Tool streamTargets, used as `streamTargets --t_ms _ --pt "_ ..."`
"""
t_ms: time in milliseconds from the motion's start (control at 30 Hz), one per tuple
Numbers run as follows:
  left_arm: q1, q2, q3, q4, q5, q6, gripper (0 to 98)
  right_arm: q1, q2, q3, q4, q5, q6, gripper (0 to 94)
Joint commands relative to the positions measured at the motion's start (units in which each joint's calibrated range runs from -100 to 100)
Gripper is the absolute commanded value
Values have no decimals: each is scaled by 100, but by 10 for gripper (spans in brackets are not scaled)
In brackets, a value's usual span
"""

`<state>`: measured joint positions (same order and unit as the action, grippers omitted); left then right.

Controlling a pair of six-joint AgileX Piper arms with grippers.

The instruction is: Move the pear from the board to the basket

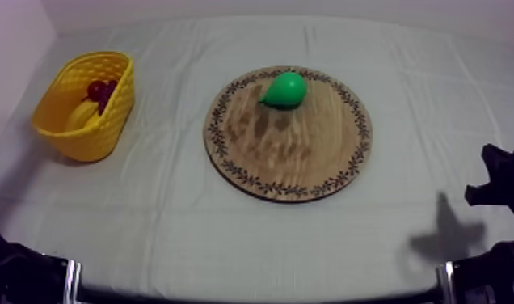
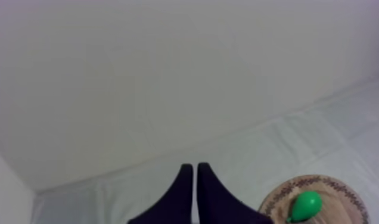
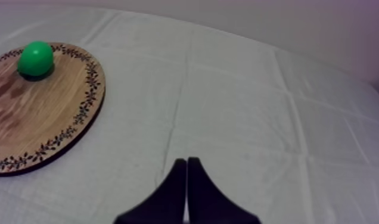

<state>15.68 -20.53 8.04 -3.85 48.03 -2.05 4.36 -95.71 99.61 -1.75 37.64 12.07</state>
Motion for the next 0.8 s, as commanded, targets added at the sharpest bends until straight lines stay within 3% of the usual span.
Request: streamTargets --t_ms 0,233,367,767 --pt "212 284 -596 -13 235 -6 1 1 -5 5 2 2 2 3" --pt "682 1033 -1199 -182 546 1 1 1 -5 5 2 2 2 3" --pt "949 1470 -1215 -250 599 -177 1 1 -5 5 2 2 2 3" --pt "1427 2757 -1659 -304 759 -306 1 1 -5 5 2 2 2 3"
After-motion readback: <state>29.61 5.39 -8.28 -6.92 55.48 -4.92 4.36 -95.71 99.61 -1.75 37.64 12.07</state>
